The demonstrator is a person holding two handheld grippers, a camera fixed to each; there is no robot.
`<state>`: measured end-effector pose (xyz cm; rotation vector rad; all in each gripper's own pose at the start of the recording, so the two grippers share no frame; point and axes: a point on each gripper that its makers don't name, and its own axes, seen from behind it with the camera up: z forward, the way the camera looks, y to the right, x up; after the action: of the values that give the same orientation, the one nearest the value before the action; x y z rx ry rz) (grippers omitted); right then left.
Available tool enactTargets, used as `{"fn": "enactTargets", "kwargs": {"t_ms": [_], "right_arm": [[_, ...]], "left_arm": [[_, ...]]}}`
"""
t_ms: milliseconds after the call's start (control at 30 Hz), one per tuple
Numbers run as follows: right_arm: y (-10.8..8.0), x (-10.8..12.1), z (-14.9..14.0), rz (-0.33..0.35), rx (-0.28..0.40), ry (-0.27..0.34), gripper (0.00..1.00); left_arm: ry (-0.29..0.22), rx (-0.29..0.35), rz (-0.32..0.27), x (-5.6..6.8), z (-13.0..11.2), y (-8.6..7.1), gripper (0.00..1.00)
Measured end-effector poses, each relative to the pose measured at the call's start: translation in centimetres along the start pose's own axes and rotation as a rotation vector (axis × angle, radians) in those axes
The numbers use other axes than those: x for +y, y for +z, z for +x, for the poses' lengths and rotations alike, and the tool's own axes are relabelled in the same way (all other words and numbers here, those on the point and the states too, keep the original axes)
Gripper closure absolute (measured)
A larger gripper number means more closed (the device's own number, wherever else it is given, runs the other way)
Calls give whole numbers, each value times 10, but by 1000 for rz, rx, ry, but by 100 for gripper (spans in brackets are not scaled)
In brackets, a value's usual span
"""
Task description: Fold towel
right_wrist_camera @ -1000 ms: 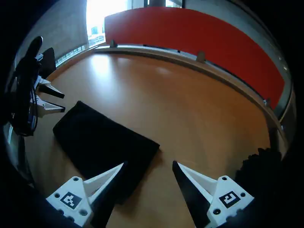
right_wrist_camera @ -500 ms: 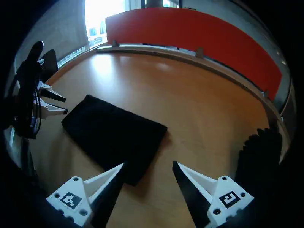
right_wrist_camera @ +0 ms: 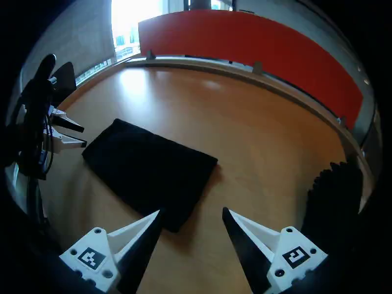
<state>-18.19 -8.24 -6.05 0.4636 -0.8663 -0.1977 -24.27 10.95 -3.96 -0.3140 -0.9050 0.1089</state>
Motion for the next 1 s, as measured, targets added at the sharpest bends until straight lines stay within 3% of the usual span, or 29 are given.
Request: {"fn": "enactTargets", "kwargs": {"t_ms": [1000], "right_arm": [[6, -6, -7, 88, -42, -146, 11]], "left_arm": [[-144, 12, 81, -28, -33, -42, 6]]}}
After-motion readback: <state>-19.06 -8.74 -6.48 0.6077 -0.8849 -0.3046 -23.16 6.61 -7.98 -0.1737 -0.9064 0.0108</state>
